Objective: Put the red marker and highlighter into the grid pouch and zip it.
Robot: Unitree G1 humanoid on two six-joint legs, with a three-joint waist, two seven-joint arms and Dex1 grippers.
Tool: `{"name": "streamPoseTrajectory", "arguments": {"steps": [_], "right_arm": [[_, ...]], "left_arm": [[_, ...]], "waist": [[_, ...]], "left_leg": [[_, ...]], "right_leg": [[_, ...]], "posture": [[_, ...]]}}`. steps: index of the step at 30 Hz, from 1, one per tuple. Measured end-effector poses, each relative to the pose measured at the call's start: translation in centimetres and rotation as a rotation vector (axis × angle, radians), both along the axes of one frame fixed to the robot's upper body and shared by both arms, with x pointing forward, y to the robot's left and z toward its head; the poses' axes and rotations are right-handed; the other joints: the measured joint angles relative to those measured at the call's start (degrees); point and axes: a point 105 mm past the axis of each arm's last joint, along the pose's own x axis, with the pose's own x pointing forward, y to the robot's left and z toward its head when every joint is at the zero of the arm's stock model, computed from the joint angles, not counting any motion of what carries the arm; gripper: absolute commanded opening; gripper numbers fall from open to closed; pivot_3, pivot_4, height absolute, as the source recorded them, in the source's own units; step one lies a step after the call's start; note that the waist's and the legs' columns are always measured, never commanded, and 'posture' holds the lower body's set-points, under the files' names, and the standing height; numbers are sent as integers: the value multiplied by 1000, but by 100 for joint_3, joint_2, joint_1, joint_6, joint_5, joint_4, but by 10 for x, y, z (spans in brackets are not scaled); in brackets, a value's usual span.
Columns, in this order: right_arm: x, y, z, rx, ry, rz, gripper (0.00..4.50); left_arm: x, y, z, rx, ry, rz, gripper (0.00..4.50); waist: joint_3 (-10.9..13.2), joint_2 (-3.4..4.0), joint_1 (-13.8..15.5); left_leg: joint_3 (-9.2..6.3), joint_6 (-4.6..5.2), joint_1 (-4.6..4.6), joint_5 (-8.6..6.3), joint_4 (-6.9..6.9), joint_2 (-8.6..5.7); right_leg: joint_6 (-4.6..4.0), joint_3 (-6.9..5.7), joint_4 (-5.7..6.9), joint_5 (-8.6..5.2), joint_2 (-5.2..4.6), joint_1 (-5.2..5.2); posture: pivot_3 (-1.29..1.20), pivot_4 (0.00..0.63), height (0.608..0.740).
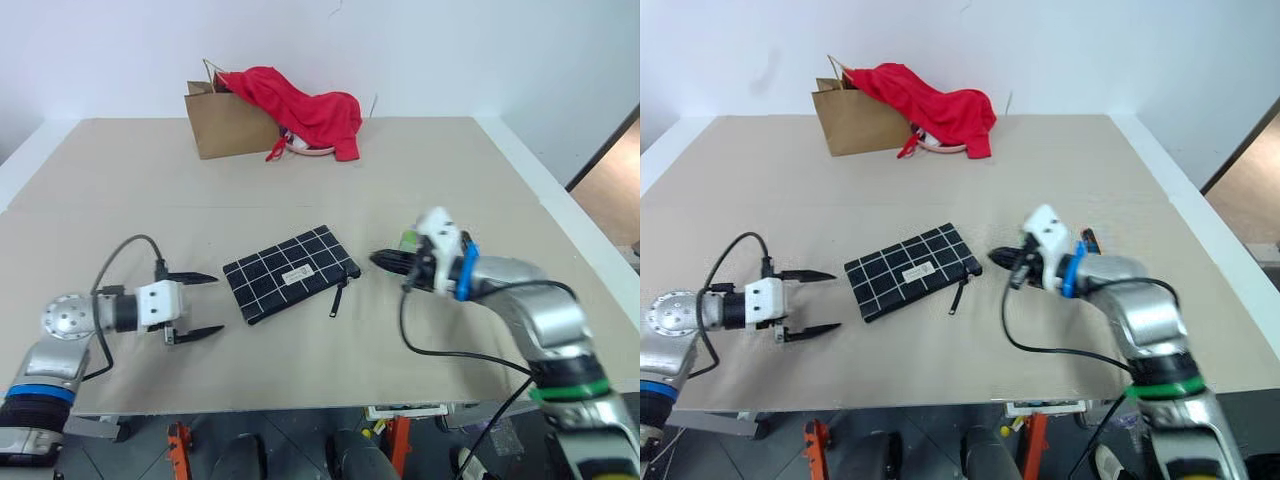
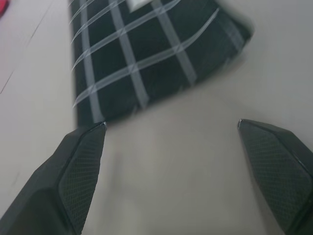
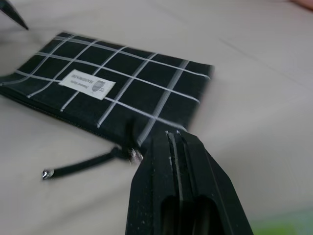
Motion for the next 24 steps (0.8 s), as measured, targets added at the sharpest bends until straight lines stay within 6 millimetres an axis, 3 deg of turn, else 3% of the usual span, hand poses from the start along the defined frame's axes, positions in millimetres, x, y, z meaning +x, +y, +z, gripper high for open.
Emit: {"name": "streamPoseTrajectory", "arguments": {"steps": [7,16,24], "right_arm": [[15,17,-18,-107,31,23,60],[28,37,-22,-177,16,63,60],[24,42,-30,-247,17,131,60]], "left_arm": [[-1,-9,0,-14,1,-19,4500],[0,-13,-1,0,-1,-36,4500],[8,-28,0,22,-78,-79,4500]], "waist": [[-1,2,3],[-1,3,-6],[-6,12,7]], "left_leg": [[-5,36,-32,-24,34,1],[-4,37,-33,-24,57,2],[-5,37,-25,-24,62,-1]], "right_leg": [[0,-7,4,-2,0,-18],[-5,-16,16,3,0,-18],[-3,-16,18,3,-2,-7]], "posture": [[0,150,740],[0,150,740],[0,150,740]]}}
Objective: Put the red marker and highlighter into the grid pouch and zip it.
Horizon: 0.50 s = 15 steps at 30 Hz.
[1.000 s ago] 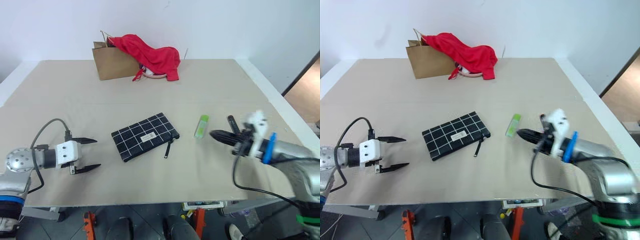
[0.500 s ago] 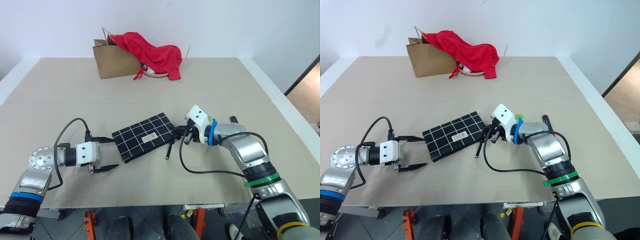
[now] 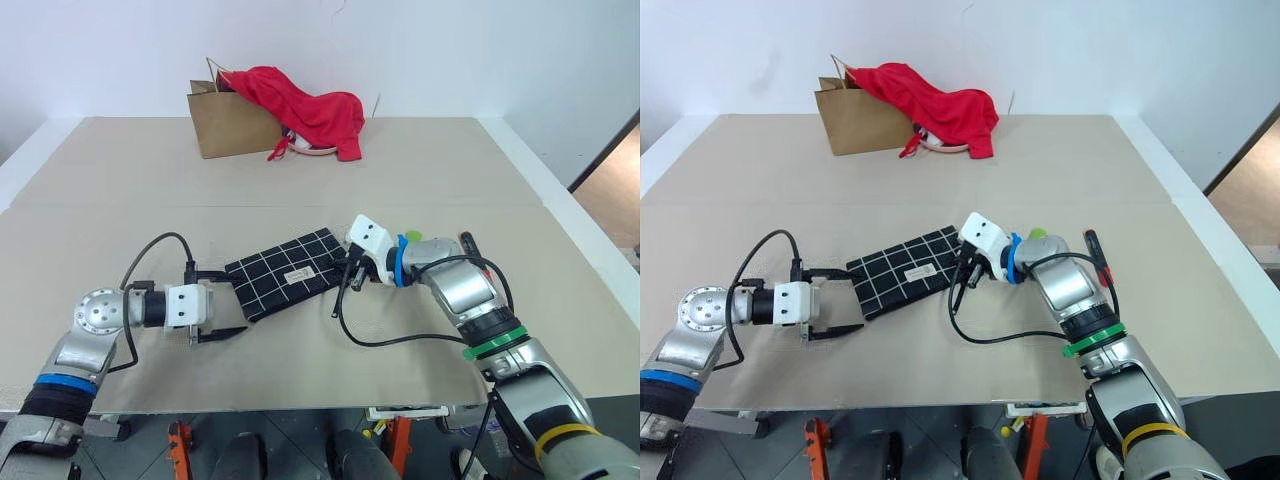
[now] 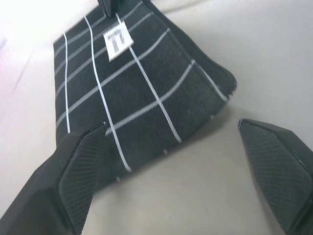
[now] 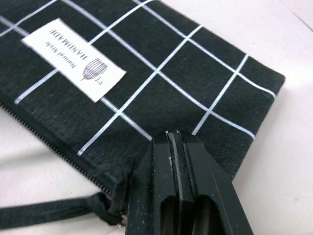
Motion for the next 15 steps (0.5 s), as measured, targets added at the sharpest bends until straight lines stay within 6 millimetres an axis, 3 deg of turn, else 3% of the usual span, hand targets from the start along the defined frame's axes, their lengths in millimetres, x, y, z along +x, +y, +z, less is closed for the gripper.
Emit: {"name": "streamPoseTrajectory", "arguments": {"steps": [12,15], "right_arm": [[-1,2,-4,-35,-17,31,60],[-1,3,-4,-34,-16,33,0]], "left_arm": [[18,-36,-4,-80,-50,-1,4500],[19,-38,-6,-67,-63,-11,3577]], "waist": [[-9,14,5],[-9,14,4]], "left_leg": [[5,1,31,3,11,-2],[7,1,39,3,11,-1]], "right_leg": [[4,8,26,0,2,22],[1,9,35,-2,2,23]], "posture": [[0,150,740],[0,150,740]]}}
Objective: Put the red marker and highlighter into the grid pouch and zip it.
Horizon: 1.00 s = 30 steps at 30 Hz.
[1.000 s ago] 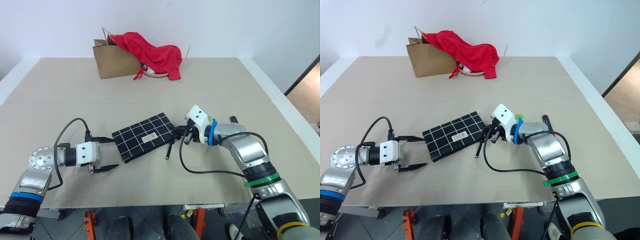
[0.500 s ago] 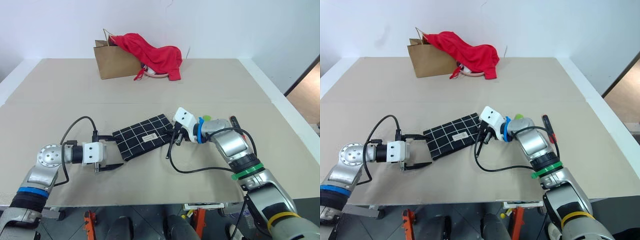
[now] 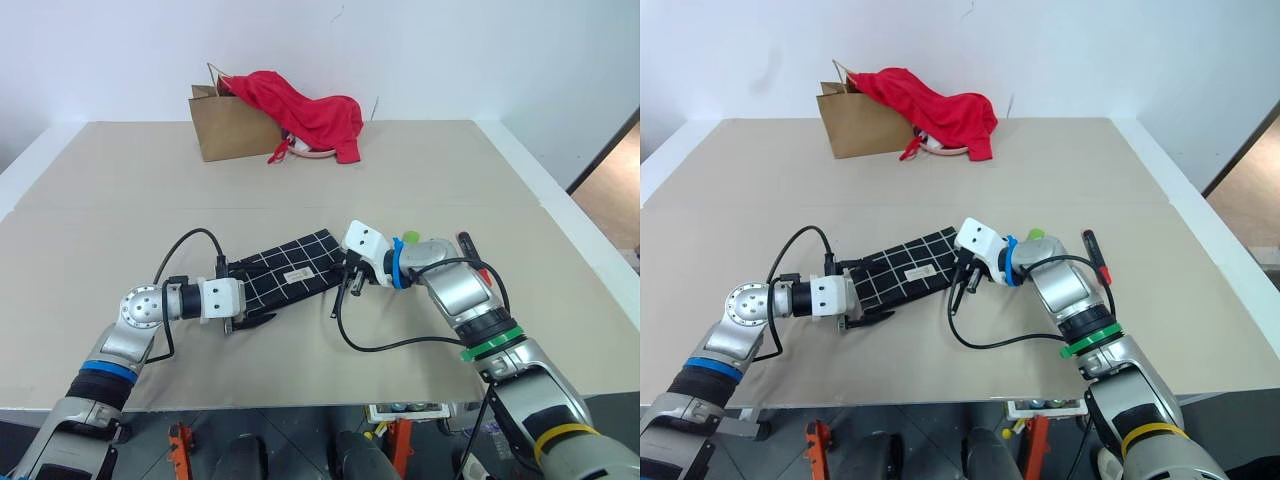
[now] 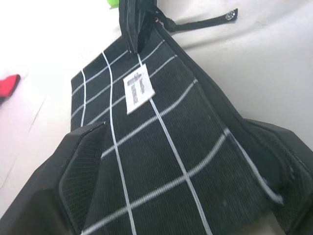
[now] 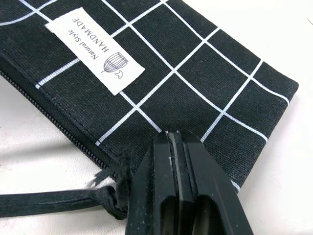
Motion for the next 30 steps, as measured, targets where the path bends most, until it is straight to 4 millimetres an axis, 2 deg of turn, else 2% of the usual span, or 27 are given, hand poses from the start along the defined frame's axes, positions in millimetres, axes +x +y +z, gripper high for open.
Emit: {"name": "streamPoseTrajectory", "arguments": {"steps": [2,3,6,8,9,16,19,22,24,25,26,28,30], "right_arm": [[0,0,0,1,1,2,0],[0,0,0,1,2,2,0],[-1,1,0,3,3,4,0],[-1,1,-1,4,6,5,0],[-1,1,-1,5,8,7,0],[-3,-1,0,42,34,8,0],[-2,-1,3,72,39,-3,854],[6,4,18,228,37,-52,2246],[15,1,48,355,-5,-80,3250],[19,-3,72,417,-49,-93,3767],[21,-7,85,443,-79,-97,4123],[18,-15,106,476,-119,-92,4123],[15,-24,111,477,-128,-101,4123]], "left_arm": [[-1,-2,-4,3,8,-8,2710],[-1,-3,-6,4,16,-11,2438],[-2,-4,-9,11,30,-18,906],[0,-3,-6,9,27,-11,168],[1,-3,-5,9,25,-7,55],[0,-3,-4,-8,63,-3,55],[0,-4,-4,-24,81,4,0],[0,-7,-4,-46,111,14,0],[1,-11,-1,-76,134,23,0],[2,-13,2,-105,147,34,0],[3,-15,4,-127,152,42,0],[7,-18,11,-200,178,81,0],[16,-19,22,-298,210,147,0]], "waist": [[0,0,-1],[0,0,-1],[1,0,-6],[0,0,-8],[0,0,-10],[1,0,-17],[3,0,-18],[10,-2,-21],[18,2,-21],[18,2,-21],[18,1,-21],[17,-1,-11],[17,-1,-8]], "left_leg": [[1,1,2,0,0,1],[1,2,2,2,0,2],[1,4,3,3,0,5],[1,4,5,3,-1,5],[2,4,5,3,-3,5],[-1,6,-1,0,-12,1],[-2,6,-3,-1,-12,0],[-3,6,-5,0,-12,1],[-4,5,-17,0,-10,0],[-5,5,-21,0,-9,0],[-8,5,-23,0,-9,-1],[-18,6,-27,-1,-11,0],[-27,5,-40,-2,-11,-2]], "right_leg": [[0,0,4,-1,1,-1],[1,0,6,-2,2,-2],[3,-1,10,-5,5,-4],[1,-1,11,-6,6,-4],[4,0,11,-9,6,-4],[-5,4,11,-18,5,-8],[-4,4,11,-19,5,-10],[-6,4,12,-18,6,-12],[-3,4,16,-16,4,-22],[-2,3,15,-16,4,-24],[0,1,15,-17,3,-23],[2,-8,15,-24,0,-22],[4,-13,14,-26,0,-30]], "posture": [[0,150,740],[0,150,740],[0,150,740],[0,150,740],[0,150,740],[0,150,740],[0,150,740],[0,150,740],[0,150,740],[0,150,740],[0,150,740],[0,150,740],[0,150,740]]}}
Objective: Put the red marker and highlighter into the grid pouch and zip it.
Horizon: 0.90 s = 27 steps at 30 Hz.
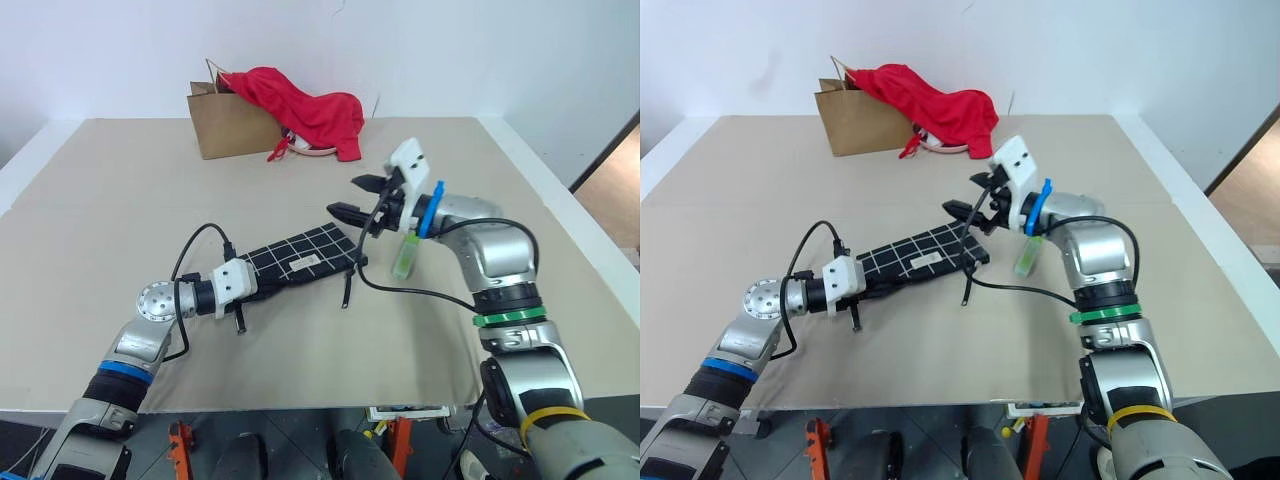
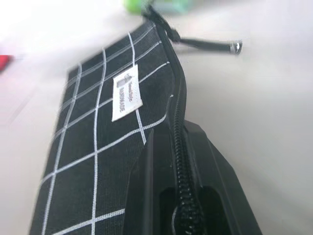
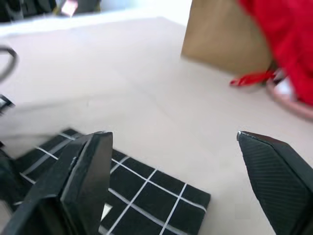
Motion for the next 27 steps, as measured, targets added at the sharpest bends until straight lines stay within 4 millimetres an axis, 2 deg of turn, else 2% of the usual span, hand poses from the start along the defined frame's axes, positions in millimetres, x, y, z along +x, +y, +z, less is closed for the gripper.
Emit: {"name": "streamPoseTrajectory", "arguments": {"steps": [2,6,10,16,21,27], "right_arm": [[-1,-12,-2,-11,5,-45,4123],[-3,-27,-11,-17,41,-121,4123],[-10,-26,-19,0,66,-141,4123],[-7,-27,-47,-6,149,-237,4123],[-7,-29,-56,-8,190,-260,4123],[-5,-15,-72,-10,243,-246,4123]], "left_arm": [[9,0,15,-78,23,65,0],[14,-3,34,-154,40,116,0],[14,-5,35,-172,75,121,0],[14,-5,34,-172,87,124,0],[15,-5,33,-173,96,135,0],[14,-8,35,-185,100,135,0]], "waist": [[0,0,-2],[0,0,-20],[0,0,-25],[0,0,-19],[0,0,-18],[0,0,-20]], "left_leg": [[-11,0,-30,0,5,-6],[-14,-1,-43,1,4,-6],[-17,-1,-44,1,-1,-2],[-15,-8,-44,5,4,-6],[-16,-9,-44,6,4,-6],[-17,-9,-45,6,3,-3]], "right_leg": [[-1,-6,1,1,1,-23],[-2,-2,7,3,3,-38],[-9,-6,11,6,11,-44],[-10,-4,11,10,8,-43],[-9,-6,10,10,9,-42],[-11,-6,10,11,13,-43]], "posture": [[0,150,740],[0,150,740],[0,150,740],[0,150,740],[0,150,740],[0,150,740]]}}
